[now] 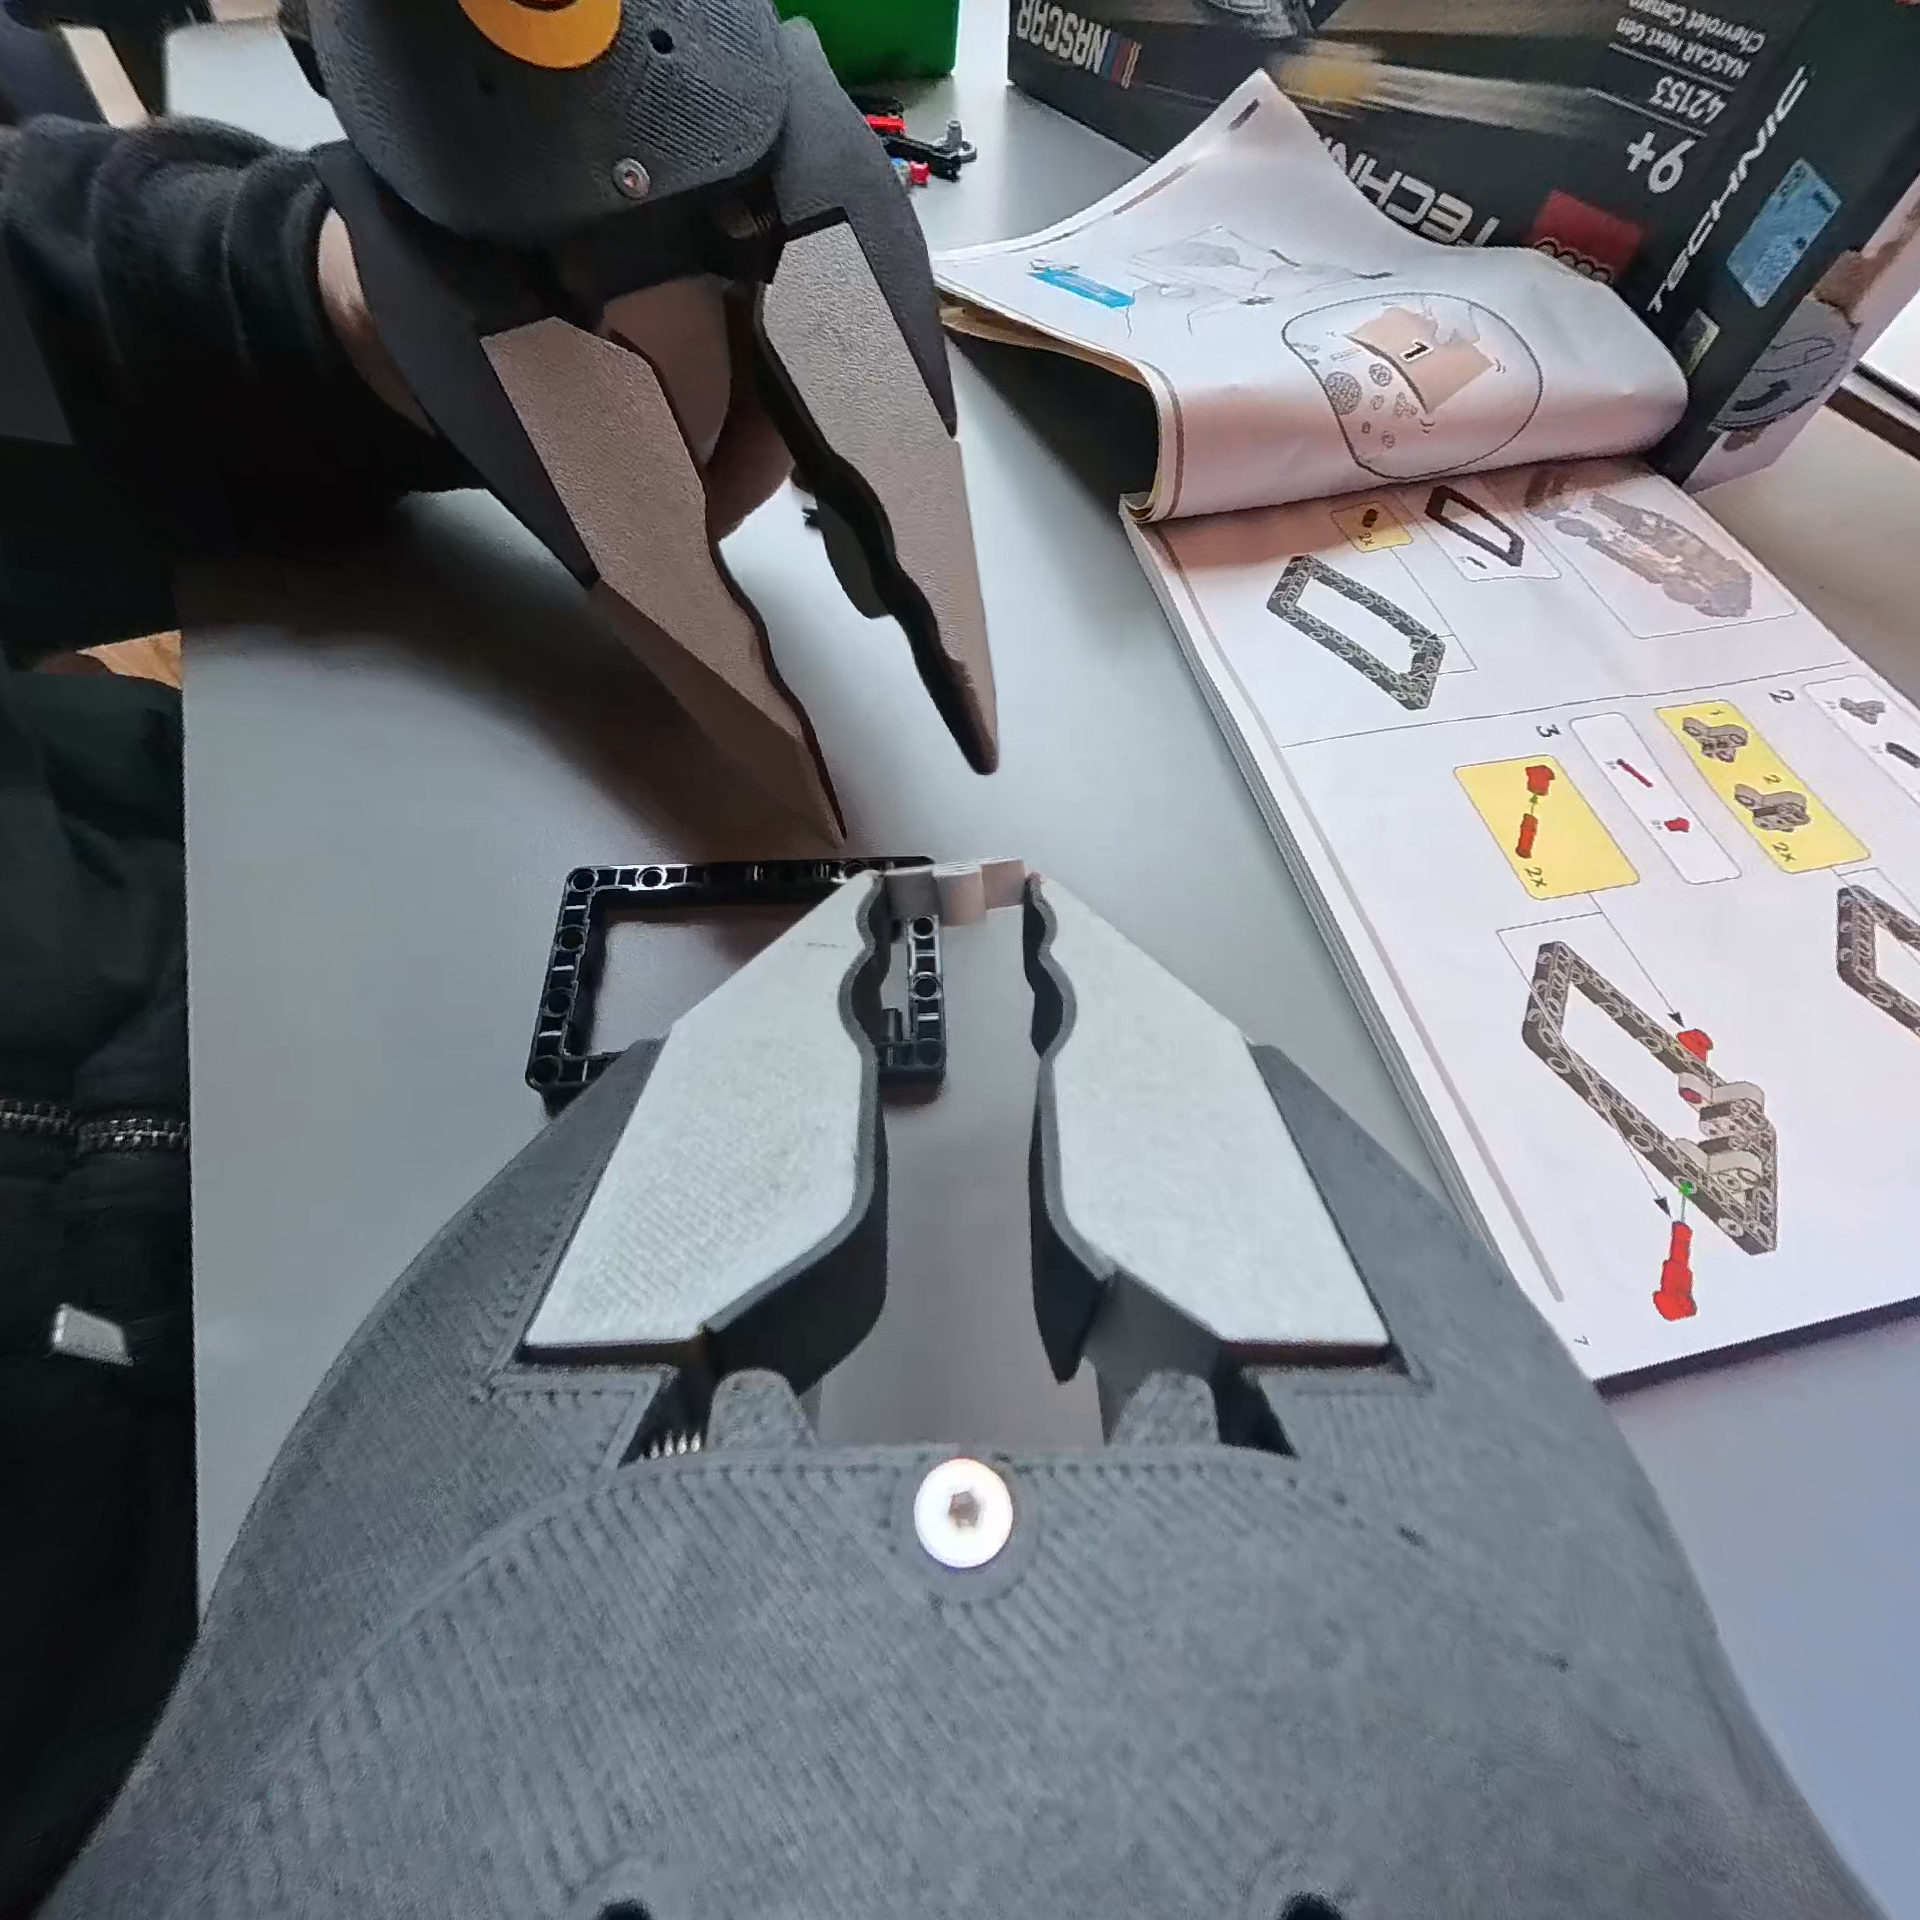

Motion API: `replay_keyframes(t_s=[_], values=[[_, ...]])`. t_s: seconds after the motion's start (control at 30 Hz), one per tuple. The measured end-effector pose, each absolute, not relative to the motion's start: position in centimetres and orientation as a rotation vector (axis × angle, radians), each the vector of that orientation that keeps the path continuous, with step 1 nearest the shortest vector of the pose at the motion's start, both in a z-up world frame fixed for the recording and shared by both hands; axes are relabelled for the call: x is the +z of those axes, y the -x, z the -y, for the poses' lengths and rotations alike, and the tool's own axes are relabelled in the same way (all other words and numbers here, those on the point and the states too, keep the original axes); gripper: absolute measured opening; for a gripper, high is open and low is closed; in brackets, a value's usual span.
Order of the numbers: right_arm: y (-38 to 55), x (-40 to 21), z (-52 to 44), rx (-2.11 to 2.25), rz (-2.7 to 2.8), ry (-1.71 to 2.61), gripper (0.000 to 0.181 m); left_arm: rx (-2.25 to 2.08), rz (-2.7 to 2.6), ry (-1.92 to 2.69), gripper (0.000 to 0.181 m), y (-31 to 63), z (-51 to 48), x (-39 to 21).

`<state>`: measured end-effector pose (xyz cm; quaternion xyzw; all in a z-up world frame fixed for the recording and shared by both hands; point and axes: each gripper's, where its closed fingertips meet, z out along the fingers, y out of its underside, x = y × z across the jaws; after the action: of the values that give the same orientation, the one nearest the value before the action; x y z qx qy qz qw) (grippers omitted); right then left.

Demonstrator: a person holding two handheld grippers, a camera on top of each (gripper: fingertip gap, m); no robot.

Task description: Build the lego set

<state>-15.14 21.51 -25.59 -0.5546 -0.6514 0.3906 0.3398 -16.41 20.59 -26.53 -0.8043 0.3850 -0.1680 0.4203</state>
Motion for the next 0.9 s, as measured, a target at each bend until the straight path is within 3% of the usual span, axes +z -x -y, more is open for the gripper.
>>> replay_keyframes(t_s=[0.6, 0.9], values=[[14.9, -25.8, -22.7, 0.909, 1.653, 1.462, 0.023, -0.365, -0.924, 1.968, 0.023, 16.0, -21.1, -26.2], [14.8, -25.7, -22.7, 0.960, 1.641, 1.483, 0.023, -0.411, -0.904, 2.159, 0.027, 16.8, -20.6, -28.9]])
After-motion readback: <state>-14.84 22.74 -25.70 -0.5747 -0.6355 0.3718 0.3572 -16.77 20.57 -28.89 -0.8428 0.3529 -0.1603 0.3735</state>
